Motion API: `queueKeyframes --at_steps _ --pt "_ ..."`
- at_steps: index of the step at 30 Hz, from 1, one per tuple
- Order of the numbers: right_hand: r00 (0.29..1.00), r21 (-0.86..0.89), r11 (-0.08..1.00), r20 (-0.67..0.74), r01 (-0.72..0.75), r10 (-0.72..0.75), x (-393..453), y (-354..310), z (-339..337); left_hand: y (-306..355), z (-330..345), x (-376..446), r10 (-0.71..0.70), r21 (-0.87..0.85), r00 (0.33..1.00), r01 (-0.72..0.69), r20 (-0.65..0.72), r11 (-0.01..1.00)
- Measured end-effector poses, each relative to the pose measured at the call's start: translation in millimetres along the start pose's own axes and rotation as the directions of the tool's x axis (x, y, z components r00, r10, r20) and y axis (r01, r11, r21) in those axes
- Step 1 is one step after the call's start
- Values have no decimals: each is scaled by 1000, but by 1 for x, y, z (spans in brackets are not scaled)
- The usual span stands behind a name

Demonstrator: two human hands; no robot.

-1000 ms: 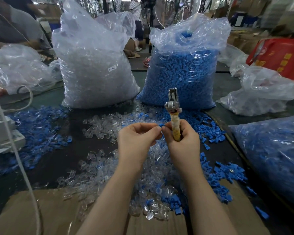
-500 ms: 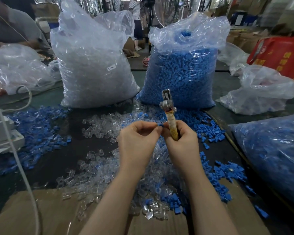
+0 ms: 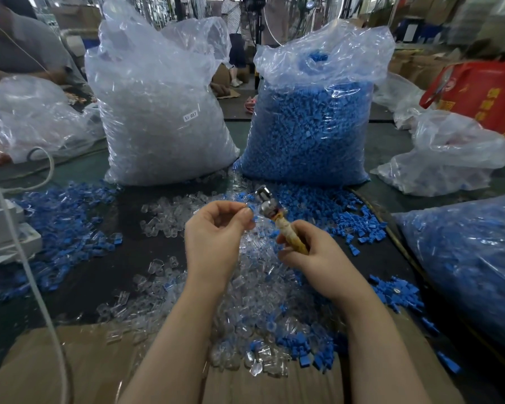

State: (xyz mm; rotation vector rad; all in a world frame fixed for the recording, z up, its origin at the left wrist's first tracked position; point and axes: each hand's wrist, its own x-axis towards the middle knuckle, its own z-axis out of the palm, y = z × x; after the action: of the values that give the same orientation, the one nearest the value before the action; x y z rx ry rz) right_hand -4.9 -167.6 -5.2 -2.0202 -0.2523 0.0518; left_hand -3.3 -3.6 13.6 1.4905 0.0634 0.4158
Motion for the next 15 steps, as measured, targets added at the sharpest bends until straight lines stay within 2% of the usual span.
queueKeyframes --at_steps 7,15 --pt "997 -26 999 69 -42 44 -1 -1 2 -2 -7 4 44 -4 999 -44 10 999" --pt "995 -42 999 95 -15 18 -1 1 2 0 -10 4 80 -9 994 -79 68 997"
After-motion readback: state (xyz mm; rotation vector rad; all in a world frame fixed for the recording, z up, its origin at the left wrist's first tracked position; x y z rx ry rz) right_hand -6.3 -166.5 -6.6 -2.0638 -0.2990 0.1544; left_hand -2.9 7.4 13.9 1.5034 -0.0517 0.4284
